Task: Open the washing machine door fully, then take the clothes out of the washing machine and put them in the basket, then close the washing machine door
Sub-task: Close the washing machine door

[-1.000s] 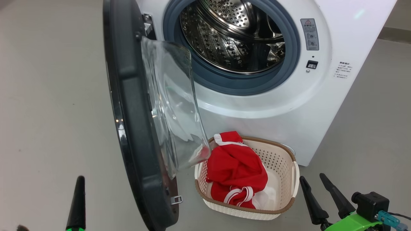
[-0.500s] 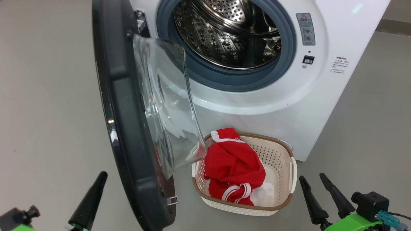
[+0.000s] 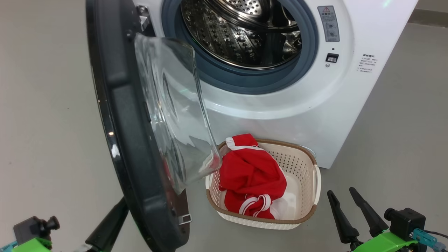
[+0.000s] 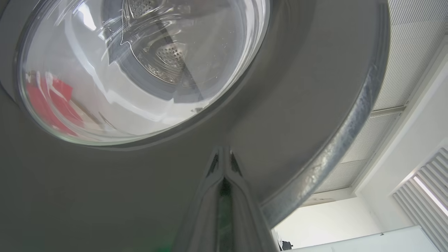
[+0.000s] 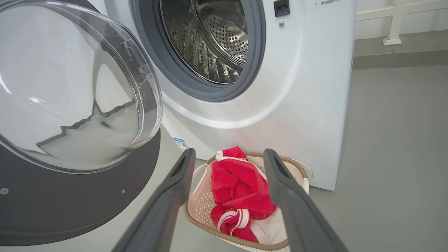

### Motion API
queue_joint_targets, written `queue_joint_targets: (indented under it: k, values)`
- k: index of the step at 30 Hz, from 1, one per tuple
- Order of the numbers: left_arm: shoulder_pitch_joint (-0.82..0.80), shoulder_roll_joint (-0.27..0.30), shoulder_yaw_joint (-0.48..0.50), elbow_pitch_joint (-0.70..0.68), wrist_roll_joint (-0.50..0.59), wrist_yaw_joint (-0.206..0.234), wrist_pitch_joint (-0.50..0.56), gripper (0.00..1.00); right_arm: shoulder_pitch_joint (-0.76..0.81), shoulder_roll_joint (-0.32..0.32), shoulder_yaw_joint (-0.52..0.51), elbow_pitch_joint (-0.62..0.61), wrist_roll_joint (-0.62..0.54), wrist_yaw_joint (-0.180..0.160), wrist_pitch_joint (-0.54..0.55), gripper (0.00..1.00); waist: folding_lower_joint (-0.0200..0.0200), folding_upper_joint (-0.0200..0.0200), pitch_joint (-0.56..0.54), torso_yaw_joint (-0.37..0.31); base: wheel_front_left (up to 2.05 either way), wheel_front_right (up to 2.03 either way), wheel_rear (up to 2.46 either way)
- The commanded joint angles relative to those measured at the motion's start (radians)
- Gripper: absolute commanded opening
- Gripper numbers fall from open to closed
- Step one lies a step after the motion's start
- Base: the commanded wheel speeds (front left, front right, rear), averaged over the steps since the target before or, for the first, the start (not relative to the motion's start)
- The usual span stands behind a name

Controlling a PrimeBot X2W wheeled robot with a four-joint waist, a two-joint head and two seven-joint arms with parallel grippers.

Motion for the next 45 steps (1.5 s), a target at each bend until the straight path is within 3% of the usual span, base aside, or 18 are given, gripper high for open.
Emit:
queue_joint_targets:
  k: [1, 9, 18, 30, 45]
  values:
    - [-0.033, -0.004, 0.046, -0.035, 0.010, -0.006, 0.025, 0.00, -0.039, -0.015, 0.012, -0.026, -0.009, 0.007, -0.006, 1.00, 0.0000, 0.0000, 0.004, -0.006, 0.00, 0.00, 0.00]
    - [-0.067, -0.067, 0.045, -0.058, 0.072, -0.006, 0.099, 0.00, -0.049, -0.014, 0.011, -0.027, -0.009, 0.007, -0.006, 1.00, 0.0000, 0.0000, 0.016, -0.031, 0.00, 0.00, 0.00]
    - [-0.121, -0.096, -0.010, -0.086, 0.130, -0.006, 0.049, 0.00, -0.069, -0.011, 0.007, -0.030, -0.009, 0.007, -0.006, 1.00, 0.0000, 0.0000, 0.035, -0.090, 0.00, 0.00, 0.00]
    - [-0.268, -0.097, -0.139, -0.048, 0.229, -0.006, -0.114, 0.00, -0.105, 0.005, -0.018, -0.041, -0.012, 0.007, -0.006, 1.00, 0.0000, 0.0000, 0.096, -0.194, 0.00, 0.00, 0.00]
    - [-0.486, -0.033, -0.285, 0.075, 0.282, -0.006, -0.342, 0.00, -0.136, 0.027, -0.031, -0.046, -0.013, 0.007, -0.006, 1.00, 0.0000, 0.0000, 0.152, -0.305, 0.00, 0.00, 0.00]
